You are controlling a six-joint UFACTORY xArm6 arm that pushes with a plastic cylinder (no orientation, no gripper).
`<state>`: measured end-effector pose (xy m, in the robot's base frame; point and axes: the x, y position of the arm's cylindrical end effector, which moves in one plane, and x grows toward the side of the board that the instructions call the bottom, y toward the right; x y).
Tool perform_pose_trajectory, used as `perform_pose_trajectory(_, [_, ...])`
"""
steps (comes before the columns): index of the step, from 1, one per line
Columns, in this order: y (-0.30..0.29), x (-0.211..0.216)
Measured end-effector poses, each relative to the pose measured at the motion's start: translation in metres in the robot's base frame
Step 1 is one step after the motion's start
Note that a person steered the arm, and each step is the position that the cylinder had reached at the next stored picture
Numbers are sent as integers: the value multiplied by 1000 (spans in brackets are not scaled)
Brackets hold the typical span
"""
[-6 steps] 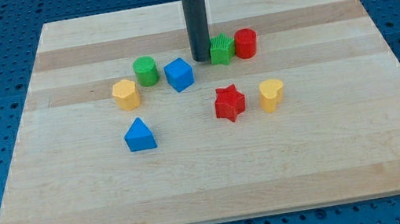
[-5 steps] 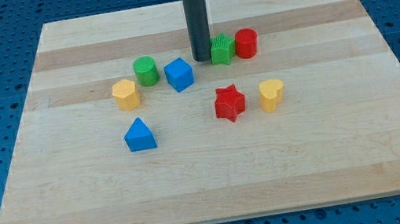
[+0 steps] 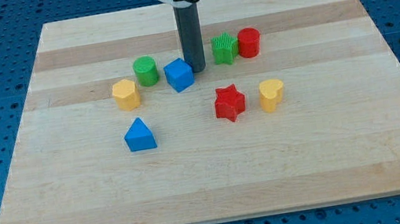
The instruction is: Push the blue cube below the green circle
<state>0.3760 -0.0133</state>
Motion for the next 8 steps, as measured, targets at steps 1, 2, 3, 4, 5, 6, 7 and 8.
perform_pose_trajectory(1, [-4, 22])
perform_pose_trajectory(2, [-8, 41])
perform_pose_trajectory(3, [-29, 52])
perform_pose_trajectory(4, [-58, 52])
perform_pose_trajectory(5, [-77, 52])
perform_pose_trajectory(6, [-90, 52])
perform_pose_trajectory(7, [-97, 49])
perform_pose_trajectory(8, [-96, 40])
